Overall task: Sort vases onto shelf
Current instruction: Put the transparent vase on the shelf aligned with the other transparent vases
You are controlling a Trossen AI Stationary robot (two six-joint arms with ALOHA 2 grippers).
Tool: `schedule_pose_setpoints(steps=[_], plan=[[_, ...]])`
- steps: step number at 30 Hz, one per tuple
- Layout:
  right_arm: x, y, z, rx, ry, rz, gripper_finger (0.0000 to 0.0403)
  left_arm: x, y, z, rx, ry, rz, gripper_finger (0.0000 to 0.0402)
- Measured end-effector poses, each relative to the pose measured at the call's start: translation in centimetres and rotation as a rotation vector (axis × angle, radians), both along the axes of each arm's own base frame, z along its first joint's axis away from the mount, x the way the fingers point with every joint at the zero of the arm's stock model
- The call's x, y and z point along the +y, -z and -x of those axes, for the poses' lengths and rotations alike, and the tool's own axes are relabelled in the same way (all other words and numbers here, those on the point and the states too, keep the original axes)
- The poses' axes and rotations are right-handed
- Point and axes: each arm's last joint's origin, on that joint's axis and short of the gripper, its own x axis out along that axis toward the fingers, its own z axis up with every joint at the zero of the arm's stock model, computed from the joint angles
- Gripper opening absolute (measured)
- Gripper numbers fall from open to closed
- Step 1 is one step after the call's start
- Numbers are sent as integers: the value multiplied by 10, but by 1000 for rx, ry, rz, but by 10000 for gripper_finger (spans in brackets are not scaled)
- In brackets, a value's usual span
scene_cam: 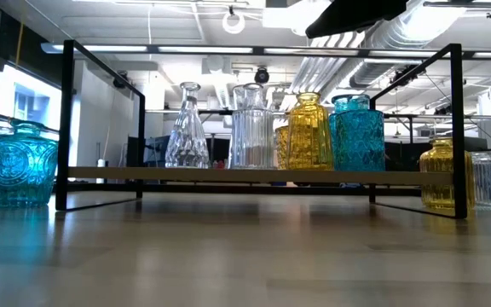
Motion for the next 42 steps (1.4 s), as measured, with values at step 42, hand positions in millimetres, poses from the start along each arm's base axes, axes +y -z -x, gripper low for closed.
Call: schedule_pose_setpoints(steps=[42], plan=[[0,1,0,5,0,-5,0,97,-65,-77,-186,175,90,9]])
